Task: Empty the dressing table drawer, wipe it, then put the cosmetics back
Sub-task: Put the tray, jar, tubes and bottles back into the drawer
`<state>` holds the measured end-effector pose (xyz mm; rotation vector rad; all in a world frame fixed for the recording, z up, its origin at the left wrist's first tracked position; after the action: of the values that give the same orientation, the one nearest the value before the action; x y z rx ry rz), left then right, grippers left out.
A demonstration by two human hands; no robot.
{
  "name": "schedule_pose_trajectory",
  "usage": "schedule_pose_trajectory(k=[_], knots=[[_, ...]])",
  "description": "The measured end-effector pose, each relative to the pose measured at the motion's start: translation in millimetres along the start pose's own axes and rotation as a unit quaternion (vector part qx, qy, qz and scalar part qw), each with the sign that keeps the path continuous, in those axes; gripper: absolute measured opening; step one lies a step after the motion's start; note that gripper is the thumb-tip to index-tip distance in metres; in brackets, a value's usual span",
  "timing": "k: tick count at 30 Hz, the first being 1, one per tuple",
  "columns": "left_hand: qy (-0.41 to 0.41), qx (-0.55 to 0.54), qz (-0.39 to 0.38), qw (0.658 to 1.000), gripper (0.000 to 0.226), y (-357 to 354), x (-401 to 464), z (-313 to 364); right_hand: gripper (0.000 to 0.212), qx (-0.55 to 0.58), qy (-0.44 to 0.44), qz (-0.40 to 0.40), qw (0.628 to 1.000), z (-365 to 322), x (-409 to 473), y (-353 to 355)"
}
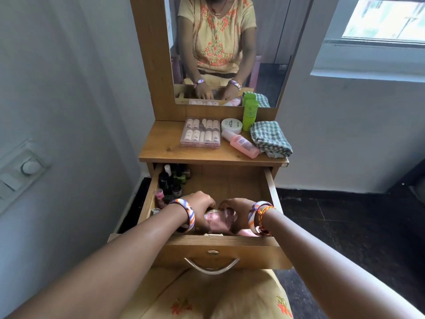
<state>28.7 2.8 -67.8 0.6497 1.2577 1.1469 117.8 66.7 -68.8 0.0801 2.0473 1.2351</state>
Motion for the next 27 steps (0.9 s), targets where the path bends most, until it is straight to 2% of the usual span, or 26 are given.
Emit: schedule_pose_trajectory(k=[6,17,18,20,22,24,25,27], knots=[[0.002,0.001,-0.015,1.000,0.040,-11.7,-1.2,-4.5,0.049,0.000,0.007,-0.033,0.999,-5.9,1.4,-9.5],[0.021,0.005,-0.097,0.995,0.050,-1.1,-2.6,-0.5,0.058,0.004,0.021,-0.057,0.998,-7.2,1.0,-9.1],[0.019,0.011,-0.091,0.996,0.048,4.3,-1.5,1.1,0.058,-0.006,0.019,-0.035,0.999,-7.3,1.1,-2.3],[0.010,0.007,-0.044,0.999,0.041,23.4,2.5,4.7,0.050,-0.034,0.033,0.076,0.996,-9.2,0.2,25.6],[0.001,-0.037,0.033,0.999,0.032,49.3,7.9,8.5,0.040,0.011,0.056,0.206,0.977,-10.8,-1.2,60.4],[-0.001,-0.095,0.117,0.989,0.025,77.4,11.6,11.1,0.043,0.075,0.071,0.314,0.944,-10.5,-3.9,91.4],[0.002,-0.109,0.161,0.981,0.023,91.1,12.6,12.0,0.047,0.070,0.065,0.363,0.927,-9.3,-5.1,105.4],[0.010,-0.119,0.231,0.965,0.025,112.6,14.2,12.5,0.050,0.015,0.003,0.410,0.912,-3.1,-3.5,126.2]])
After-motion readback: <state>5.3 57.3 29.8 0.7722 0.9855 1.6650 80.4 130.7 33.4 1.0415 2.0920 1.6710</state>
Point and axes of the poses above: each hand's wrist, its own x-axis towards the middle knuckle, its own y-axis out of the back of the hand, z = x × y, the point moved 5 cm from there along x, towards the middle knuckle, and after that the axes turned 5 degrees about -y, right-handed, at the moved point
